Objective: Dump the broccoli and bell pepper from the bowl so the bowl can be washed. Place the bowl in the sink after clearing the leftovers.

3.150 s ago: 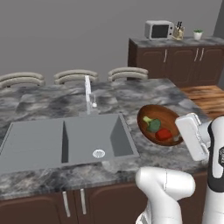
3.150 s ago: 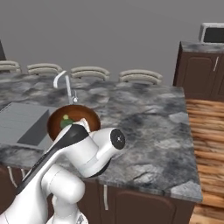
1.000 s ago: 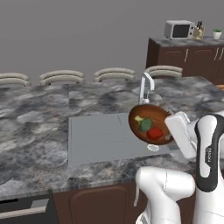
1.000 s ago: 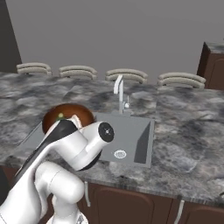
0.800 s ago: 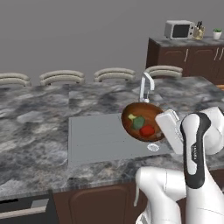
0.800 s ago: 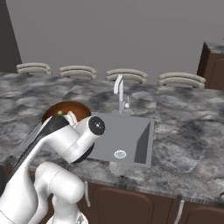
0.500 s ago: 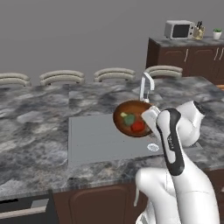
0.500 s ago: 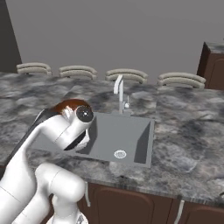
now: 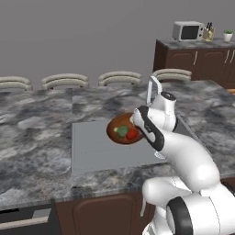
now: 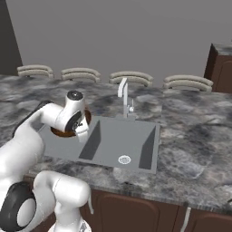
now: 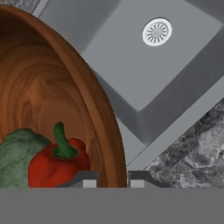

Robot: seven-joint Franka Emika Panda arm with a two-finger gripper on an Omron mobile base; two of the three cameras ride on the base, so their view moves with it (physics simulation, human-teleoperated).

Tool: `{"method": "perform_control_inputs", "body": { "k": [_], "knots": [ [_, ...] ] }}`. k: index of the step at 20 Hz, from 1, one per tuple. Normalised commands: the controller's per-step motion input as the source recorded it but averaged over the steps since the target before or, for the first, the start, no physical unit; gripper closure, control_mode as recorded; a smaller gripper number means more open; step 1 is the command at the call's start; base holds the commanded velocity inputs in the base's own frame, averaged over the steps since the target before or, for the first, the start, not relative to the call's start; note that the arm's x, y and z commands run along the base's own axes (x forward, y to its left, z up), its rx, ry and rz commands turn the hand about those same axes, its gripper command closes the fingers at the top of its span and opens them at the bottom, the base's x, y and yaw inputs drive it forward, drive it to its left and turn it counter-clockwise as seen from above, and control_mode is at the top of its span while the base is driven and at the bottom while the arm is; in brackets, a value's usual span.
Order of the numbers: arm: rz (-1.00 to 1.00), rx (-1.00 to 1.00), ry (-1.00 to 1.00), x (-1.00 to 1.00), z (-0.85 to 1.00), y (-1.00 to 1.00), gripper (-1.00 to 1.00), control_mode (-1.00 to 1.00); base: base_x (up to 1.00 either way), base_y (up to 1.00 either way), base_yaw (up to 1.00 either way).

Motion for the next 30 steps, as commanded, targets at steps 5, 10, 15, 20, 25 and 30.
{"method": "perform_control_inputs", "body": {
  "k": [5,10,15,20,25,30],
  "knots": [
    [0.0,-0.03,0.05,0.01,-0.03,0.0,1.0,-1.0,0.0,0.0,0.0],
    [0.0,-0.18,-0.06,-0.23,-0.07,0.01,1.0,-1.0,0.0,0.0,0.0],
    [0.0,-0.33,-0.03,-0.12,-0.12,0.12,1.0,-1.0,0.0,0.0,0.0],
    [0.0,-0.4,-0.03,0.0,-0.07,0.16,1.0,-1.0,0.0,0.0,0.0],
    [0.0,-0.43,-0.06,0.0,0.06,0.32,1.0,-1.0,0.0,0.0,0.0],
    [-0.02,-0.51,-0.06,0.02,0.05,0.36,1.0,-1.0,0.0,0.0,0.0]
  ]
}}
